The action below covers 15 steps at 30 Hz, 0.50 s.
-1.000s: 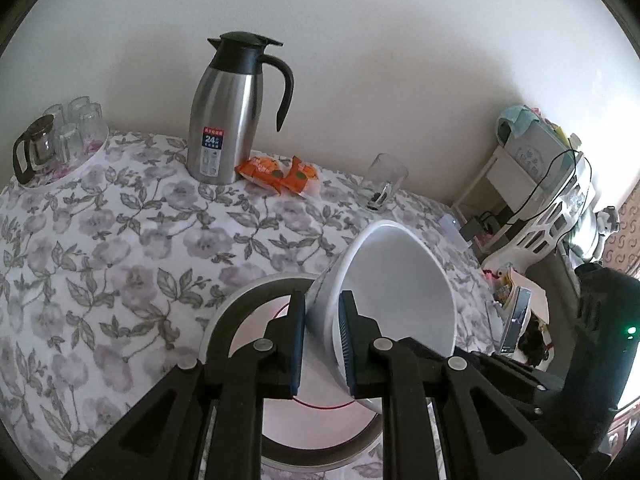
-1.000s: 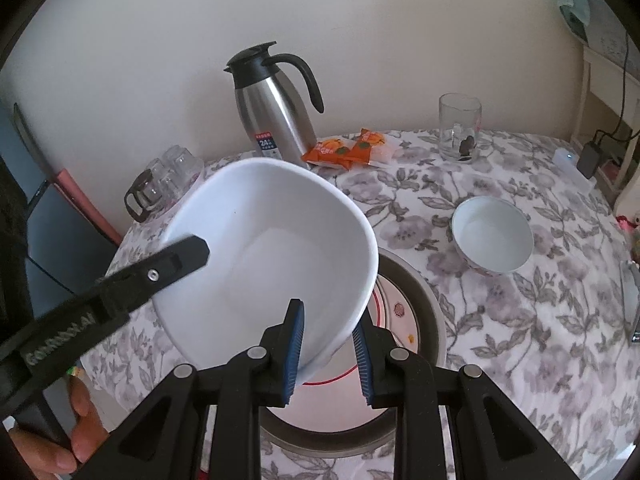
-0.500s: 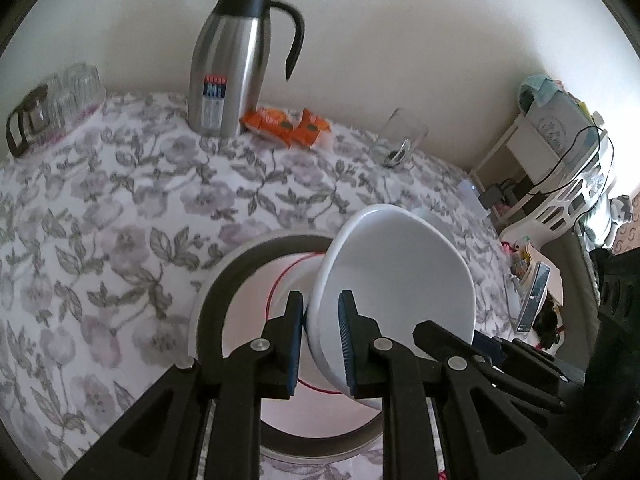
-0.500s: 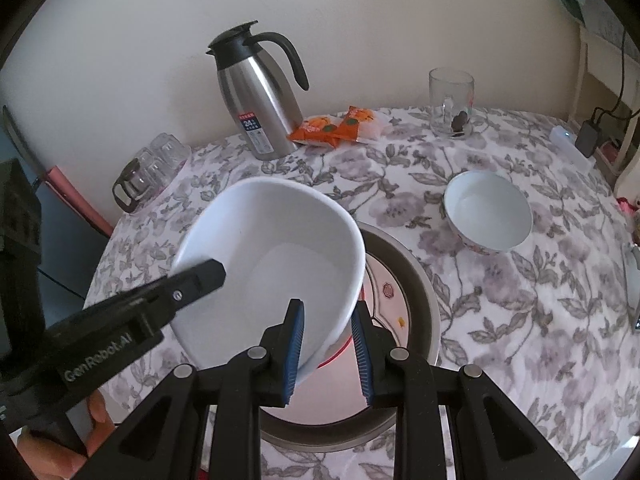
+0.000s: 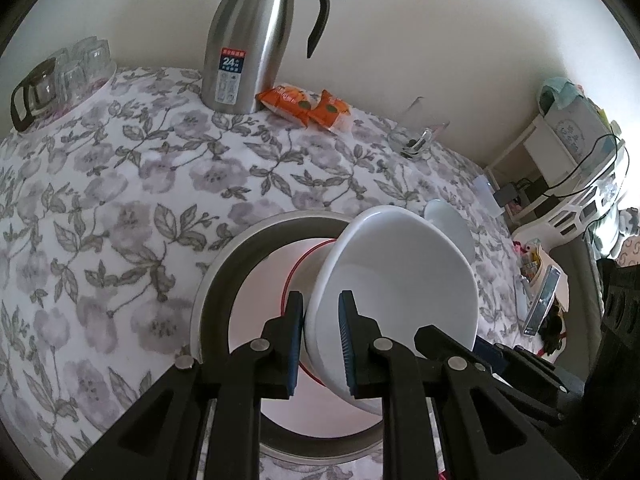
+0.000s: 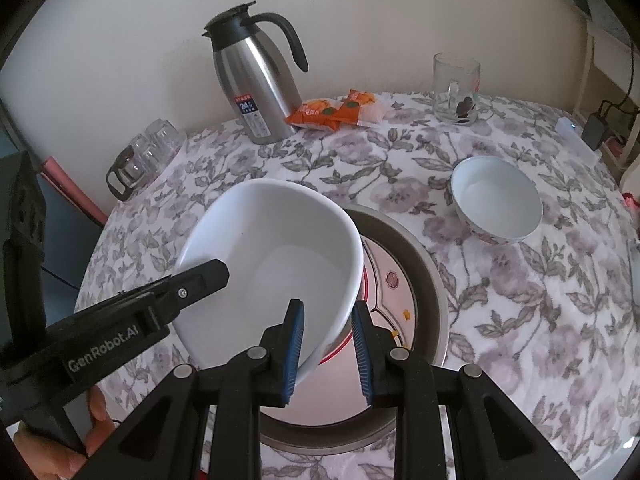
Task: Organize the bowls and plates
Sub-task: 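Lower the white square bowl into the strawberry bowl and open both tools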
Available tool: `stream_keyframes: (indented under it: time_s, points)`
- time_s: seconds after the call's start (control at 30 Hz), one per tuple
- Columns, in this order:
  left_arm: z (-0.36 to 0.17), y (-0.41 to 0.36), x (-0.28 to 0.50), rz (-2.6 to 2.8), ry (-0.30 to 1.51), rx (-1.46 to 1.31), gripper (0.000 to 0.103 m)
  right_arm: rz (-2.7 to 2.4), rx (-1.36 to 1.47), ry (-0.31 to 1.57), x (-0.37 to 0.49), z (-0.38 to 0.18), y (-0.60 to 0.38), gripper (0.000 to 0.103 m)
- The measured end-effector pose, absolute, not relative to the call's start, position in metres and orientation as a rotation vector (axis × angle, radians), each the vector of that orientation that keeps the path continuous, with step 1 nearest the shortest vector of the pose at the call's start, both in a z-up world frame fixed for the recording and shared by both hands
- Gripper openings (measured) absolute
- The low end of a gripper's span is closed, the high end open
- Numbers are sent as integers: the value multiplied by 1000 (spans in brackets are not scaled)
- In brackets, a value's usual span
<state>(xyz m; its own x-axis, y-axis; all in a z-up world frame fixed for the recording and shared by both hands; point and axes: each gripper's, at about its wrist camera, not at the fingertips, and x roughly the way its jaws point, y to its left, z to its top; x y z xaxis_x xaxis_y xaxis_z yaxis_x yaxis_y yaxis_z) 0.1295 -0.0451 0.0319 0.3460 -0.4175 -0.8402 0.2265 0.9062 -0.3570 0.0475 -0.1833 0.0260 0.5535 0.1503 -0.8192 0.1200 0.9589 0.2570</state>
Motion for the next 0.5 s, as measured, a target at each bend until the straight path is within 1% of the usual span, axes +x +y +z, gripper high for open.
stream_keyframes:
  time_s: [0.5]
  points:
    - [24,-46,133,-398,1161,-182,17,12,310,1019,54,13,-183,26]
